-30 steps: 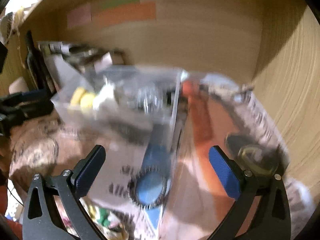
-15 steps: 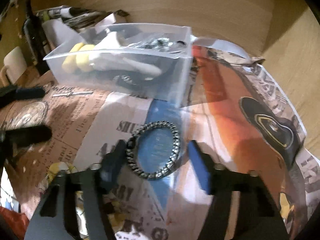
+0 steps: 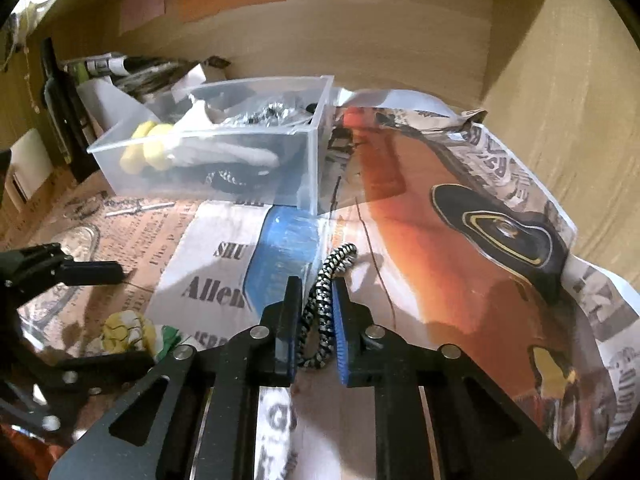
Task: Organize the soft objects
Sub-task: 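Grasp the floral cloth with the left gripper while the right gripper grasps the braided bracelet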
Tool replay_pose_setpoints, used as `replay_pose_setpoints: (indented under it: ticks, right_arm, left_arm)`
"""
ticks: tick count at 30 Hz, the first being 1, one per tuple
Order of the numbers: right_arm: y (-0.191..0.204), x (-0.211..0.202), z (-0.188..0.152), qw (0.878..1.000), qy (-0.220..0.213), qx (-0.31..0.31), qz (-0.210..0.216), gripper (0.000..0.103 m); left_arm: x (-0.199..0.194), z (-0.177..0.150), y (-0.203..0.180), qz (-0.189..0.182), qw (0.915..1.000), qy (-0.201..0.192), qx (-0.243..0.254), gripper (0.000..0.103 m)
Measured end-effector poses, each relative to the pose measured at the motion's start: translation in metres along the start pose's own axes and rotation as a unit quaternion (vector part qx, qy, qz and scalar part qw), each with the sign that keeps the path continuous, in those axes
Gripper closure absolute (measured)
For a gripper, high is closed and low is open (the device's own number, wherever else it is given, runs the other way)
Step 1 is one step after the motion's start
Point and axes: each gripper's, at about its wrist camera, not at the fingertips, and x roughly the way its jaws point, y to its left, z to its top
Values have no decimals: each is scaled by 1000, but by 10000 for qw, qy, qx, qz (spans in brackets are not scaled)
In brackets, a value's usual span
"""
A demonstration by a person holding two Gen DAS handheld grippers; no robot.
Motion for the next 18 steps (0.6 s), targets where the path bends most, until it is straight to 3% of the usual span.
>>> replay_pose_setpoints:
  ticks: [1,3,7,8,18]
  right_arm:
    - [-1,-3,0,10000,-45,30,8,93]
    - [-3,-10,0,9999,-143,69,43,93]
    - [-3,-19,3,9995,-309,84,78,93]
    - [-3,-20,4,9994,-330,79,87,93]
    - [-6,-11,3,9998,-99,88,171,93]
  left_arm:
    - [-1,-1,-2,33,10000,-37,55,39]
    - [-1,-2,-4,54,9999,-49,144,65]
    - [-1,-5,-3,-4,9999,-62,137,83]
    - [-1,-6,-2,0,9999,-61,135,92]
    - [-18,4,14,150,9991,-398,-71,93]
